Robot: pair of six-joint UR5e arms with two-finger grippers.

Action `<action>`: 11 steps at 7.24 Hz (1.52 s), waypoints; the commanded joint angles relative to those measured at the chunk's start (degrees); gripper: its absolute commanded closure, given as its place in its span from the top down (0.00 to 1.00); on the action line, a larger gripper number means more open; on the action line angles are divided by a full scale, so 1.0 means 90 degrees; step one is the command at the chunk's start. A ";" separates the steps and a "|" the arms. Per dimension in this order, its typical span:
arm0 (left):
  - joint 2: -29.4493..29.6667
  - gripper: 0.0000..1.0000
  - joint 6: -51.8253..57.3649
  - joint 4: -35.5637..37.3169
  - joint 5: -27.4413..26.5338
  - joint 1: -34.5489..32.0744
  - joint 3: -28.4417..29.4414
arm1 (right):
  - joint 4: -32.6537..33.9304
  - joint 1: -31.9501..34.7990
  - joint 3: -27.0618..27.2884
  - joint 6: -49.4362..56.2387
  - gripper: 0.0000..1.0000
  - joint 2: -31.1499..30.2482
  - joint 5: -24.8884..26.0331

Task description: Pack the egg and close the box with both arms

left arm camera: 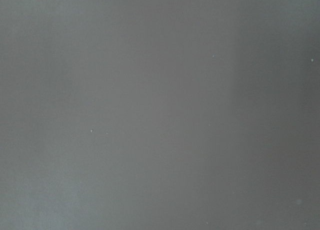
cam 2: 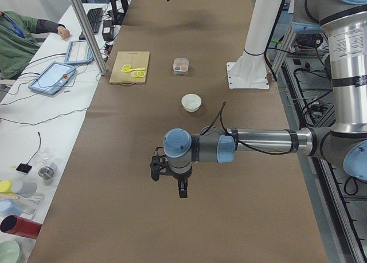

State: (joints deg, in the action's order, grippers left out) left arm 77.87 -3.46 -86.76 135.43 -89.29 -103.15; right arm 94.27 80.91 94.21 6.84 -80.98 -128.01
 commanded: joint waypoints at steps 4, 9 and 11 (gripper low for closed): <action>-0.0069 0.98 0.0033 0.0129 -0.0009 0.0000 -0.0219 | -0.0045 0.1058 0.0224 0.0500 1.00 -0.1617 -0.0093; -0.0176 0.98 0.0033 0.0119 0.0001 -0.0020 -0.0267 | -0.0045 0.1058 0.0742 0.0500 1.00 -0.2144 -0.0161; -0.0176 0.98 0.0033 0.0119 -0.0009 -0.0020 -0.0248 | -0.0045 0.1058 0.1063 0.0509 1.00 -0.2387 -0.0191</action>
State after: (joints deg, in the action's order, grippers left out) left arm 76.34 -3.16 -85.69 135.38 -89.45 -105.44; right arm 93.85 90.44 101.44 11.42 -100.89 -129.57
